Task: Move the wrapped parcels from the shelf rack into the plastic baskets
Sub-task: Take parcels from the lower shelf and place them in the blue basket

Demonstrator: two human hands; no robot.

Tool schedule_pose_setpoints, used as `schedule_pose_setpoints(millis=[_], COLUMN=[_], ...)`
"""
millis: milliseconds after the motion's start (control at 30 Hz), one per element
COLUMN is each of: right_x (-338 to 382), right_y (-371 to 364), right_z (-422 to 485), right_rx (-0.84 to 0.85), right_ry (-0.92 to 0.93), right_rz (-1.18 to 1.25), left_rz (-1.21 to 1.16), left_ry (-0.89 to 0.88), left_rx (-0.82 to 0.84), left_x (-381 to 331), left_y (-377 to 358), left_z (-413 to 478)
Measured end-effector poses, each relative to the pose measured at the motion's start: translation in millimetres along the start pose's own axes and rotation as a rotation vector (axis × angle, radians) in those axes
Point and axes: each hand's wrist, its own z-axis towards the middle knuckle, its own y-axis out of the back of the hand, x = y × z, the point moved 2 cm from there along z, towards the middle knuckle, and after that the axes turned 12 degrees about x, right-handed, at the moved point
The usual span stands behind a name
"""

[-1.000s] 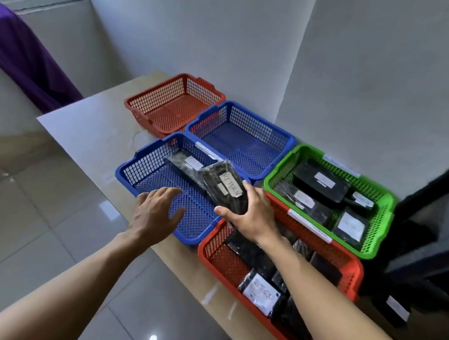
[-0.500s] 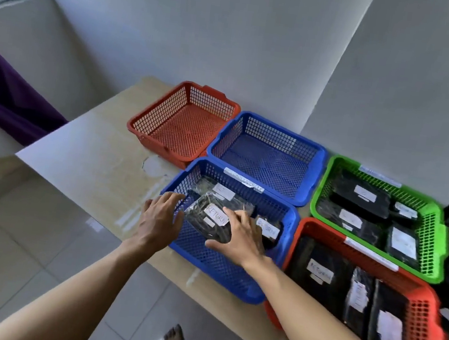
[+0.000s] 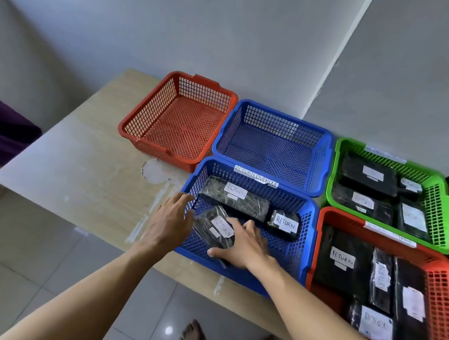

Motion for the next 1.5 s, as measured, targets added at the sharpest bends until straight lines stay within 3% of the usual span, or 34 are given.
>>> schedule_pose_setpoints(millis=[133, 467, 767, 1033, 1367, 1500], right_x=[0, 14, 8, -4, -66, -102], right_y=[2, -7, -12, 4, 50, 63], right_z=[1, 26, 30, 14, -55, -100], right_rx=[0.042, -0.19, -0.257, -0.144, -0.156, -0.203], right_ry=[0.107, 0.226, 0.178, 0.146, 0.037, 0.026], right_rz=[-0.113, -0.237, -0.336, -0.182, -0.212, -0.194], left_rz=[0.027, 0.001, 0.042, 0.062, 0.135, 0.182], left_ry=[0.008, -0.042, -0.038, -0.086, -0.195, -0.286], left_rx=[0.005, 0.038, 0.06, 0.111, 0.267, 0.215], left_x=[-4, 0, -2, -15, -84, -129], left_y=[-3, -8, -14, -26, -36, -42], left_z=[3, 2, 2, 4, 3, -8])
